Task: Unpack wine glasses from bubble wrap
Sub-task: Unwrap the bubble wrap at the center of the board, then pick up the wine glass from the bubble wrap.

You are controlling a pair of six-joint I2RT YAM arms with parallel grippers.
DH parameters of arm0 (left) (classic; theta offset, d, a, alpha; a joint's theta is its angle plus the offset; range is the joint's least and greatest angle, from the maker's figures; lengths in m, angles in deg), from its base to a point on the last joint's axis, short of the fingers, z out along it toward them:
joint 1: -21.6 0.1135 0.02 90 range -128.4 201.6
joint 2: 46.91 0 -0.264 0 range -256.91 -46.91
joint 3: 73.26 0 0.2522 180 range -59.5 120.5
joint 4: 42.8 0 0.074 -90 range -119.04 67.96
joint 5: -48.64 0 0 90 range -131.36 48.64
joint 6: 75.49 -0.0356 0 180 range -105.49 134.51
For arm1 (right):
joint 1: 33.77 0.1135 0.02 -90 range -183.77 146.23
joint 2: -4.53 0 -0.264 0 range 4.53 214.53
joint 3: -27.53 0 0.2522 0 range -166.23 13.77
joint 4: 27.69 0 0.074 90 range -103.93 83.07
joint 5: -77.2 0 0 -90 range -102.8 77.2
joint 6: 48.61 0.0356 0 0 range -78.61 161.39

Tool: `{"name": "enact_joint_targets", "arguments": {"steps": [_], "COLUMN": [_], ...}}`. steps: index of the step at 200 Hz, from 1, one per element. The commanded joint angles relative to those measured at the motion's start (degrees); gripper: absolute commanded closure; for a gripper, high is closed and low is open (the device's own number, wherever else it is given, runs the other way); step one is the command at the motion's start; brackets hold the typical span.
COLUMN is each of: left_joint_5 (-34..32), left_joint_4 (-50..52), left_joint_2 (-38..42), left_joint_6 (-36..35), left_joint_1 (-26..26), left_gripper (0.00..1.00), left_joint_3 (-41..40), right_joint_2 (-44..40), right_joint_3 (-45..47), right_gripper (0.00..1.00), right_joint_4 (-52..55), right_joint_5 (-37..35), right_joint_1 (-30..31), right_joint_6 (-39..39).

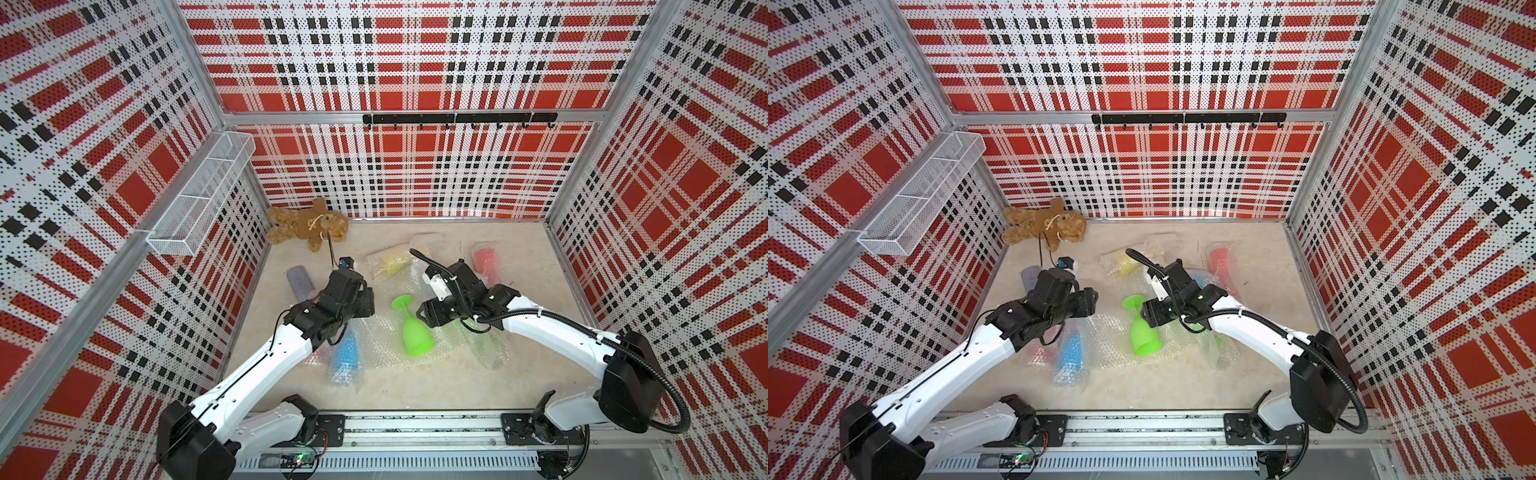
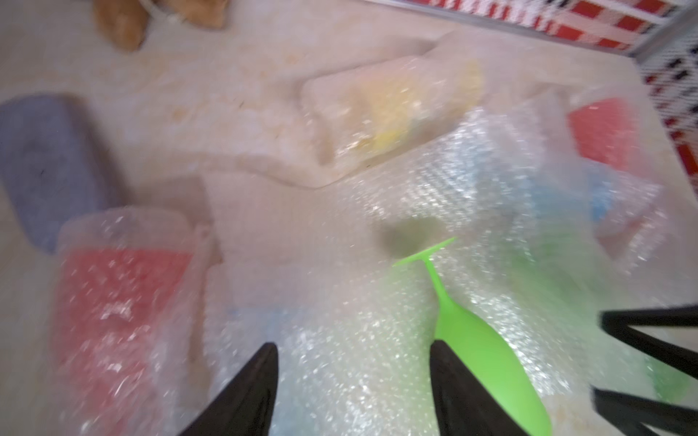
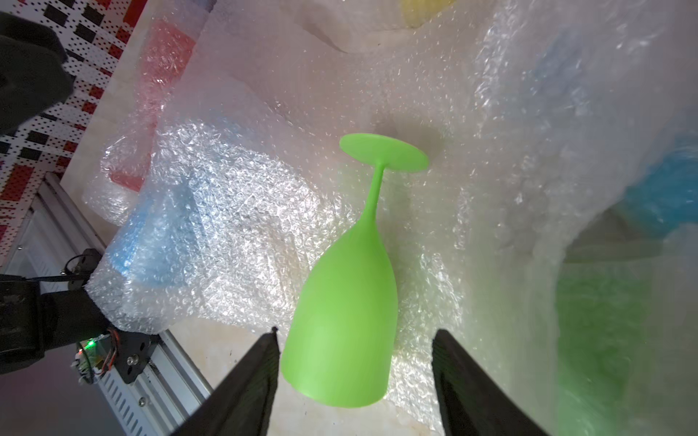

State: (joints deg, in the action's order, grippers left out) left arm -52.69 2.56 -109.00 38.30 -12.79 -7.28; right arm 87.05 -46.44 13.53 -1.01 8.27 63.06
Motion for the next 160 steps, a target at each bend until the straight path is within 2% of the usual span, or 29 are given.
{"name": "enact_joint_targets", "arguments": {"steps": [1, 16, 27, 55, 65, 91, 129, 160], "left_joint_5": [3.75, 9.12, 12.07, 10.97, 11.91, 19.79, 18.49, 20.65], "left_joint_4": [-10.42, -15.21, -17.54, -18.32, -16.68, -13.06, -14.81, -15.80], "left_joint_2": [-2.40, -5.99, -9.22, -19.54, -23.58, -31.56, -35.35, -38.22], "left_joint_6": [-11.19, -16.52, -21.48, -30.02, -30.55, -30.05, -29.97, -28.84], "left_joint_1": [-1.45, -1.56, -1.64, -1.31, -0.49, 2.34, 2.27, 1.98], "left_gripper": [0.34, 0.34, 0.35, 0.33, 0.33, 0.36, 0.34, 0.34], "left_joint_3": [0.50, 0.98, 1.66, 5.54, 8.26, 13.32, 12.23, 12.59], "right_joint_2": [-4.66, -8.26, -11.89, -18.87, -19.90, -21.83, -23.29, -23.32], "right_joint_3": [3.92, 6.49, 8.39, 11.50, 11.92, 12.82, 13.62, 14.07], "right_gripper": [0.32, 0.30, 0.30, 0.30, 0.30, 0.30, 0.29, 0.29], "right_joint_4": [-7.99, -11.71, -13.71, -15.36, -15.07, -13.98, -12.79, -12.80], "right_joint_5": [5.52, 11.41, 10.34, 8.98, 9.92, 9.99, 10.06, 10.17], "right_joint_1": [-3.02, -6.12, -7.43, -8.86, -9.32, -9.70, -9.92, -10.13], "right_joint_6": [1.32, 2.87, 3.19, 0.92, 0.44, -0.27, -1.53, -1.68]}}
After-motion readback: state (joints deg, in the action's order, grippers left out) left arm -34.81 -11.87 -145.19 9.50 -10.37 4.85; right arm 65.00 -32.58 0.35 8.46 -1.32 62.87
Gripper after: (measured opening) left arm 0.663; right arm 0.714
